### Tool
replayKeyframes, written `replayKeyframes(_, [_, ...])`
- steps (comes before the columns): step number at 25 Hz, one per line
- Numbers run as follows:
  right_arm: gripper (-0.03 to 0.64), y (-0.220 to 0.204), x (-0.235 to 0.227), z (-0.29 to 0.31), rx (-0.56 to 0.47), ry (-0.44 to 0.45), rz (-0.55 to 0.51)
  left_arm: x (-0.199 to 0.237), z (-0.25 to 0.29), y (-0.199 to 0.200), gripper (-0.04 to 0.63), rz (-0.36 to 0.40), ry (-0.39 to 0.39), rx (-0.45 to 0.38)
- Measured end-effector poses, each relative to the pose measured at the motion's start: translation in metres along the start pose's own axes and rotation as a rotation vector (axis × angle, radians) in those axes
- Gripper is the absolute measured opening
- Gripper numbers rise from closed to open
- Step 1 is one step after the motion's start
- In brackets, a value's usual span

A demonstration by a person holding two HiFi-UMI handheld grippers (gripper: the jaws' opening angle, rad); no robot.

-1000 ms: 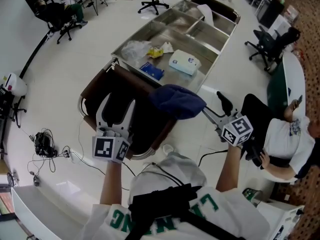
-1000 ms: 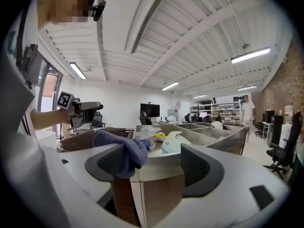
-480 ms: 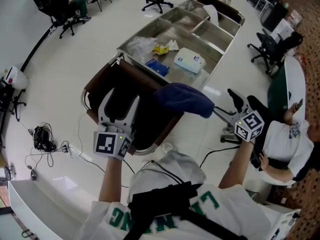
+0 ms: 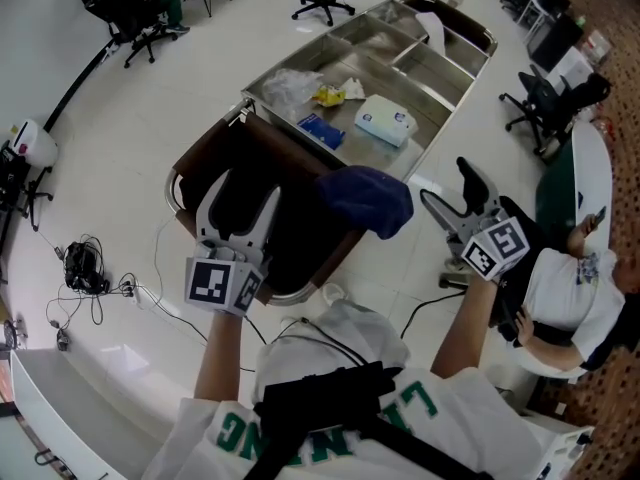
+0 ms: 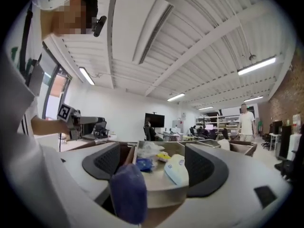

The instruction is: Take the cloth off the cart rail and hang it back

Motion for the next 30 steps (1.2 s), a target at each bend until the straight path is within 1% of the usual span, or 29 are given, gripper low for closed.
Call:
replayKeyframes(3, [0.453, 0.015, 0.032, 0.044, -0.073, 0.060, 0.051, -0.001, -0.001, 0.006, 0.287, -0.010, 0.011, -0.002])
replayKeyframes(7, [0.451, 0.028, 0.076, 0.098, -0.115, 0.132, 0.091, 0.013, -0.010, 0.004, 0.287, 0.019, 0.059, 0.005])
replayKeyframes(10, [0.451, 0.040, 0.109, 0.131, -0.132, 0.172, 0.097, 0.016, -0.016, 0.021, 0.287, 0.019, 0.098, -0.035])
replayKeyframes(12, [0.449, 0.049, 0.127, 0.149, -0.142, 0.190, 0.091, 0.026, -0.025, 0.025, 0.287, 0.033, 0.152, -0.042])
replayKeyframes(15, [0.448, 0.059, 0.146, 0.173, -0.147, 0.200, 0.104, 0.046, -0.042, 0.025, 0.287, 0.052, 0.259, -0.044])
replayKeyframes(18, [0.439, 0.062, 0.161, 0.191, -0.150, 0.203, 0.112, 0.062, -0.059, 0.026, 0.287, 0.057, 0.342, -0.051])
replayKeyframes(21, [0.434, 0.064, 0.176, 0.203, -0.142, 0.224, 0.094, 0.076, -0.078, 0.023, 0.287, 0.085, 0.395, -0.046])
replayKeyframes(22, [0.433, 0.064, 0.180, 0.206, -0.138, 0.233, 0.089, 0.079, -0.083, 0.023, 0.287, 0.084, 0.414, -0.048])
replayKeyframes(26, [0.431, 0.063, 0.199, 0.214, -0.137, 0.279, 0.067, 0.088, -0.099, 0.020, 0.287, 0.113, 0.449, -0.044])
replayKeyframes(30, [0.431, 0.066, 0.213, 0.218, -0.150, 0.321, 0.056, 0.088, -0.105, 0.028, 0.287, 0.089, 0.484, -0.064])
Point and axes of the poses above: the fingertips, and each gripper's own axes: z forward along the fingers, x to its left, y out of its top, the point moved 1 cm from there along -z, backward along the fingers, and after that the axes turned 9 degrees about -z, right-handed, at the moved point
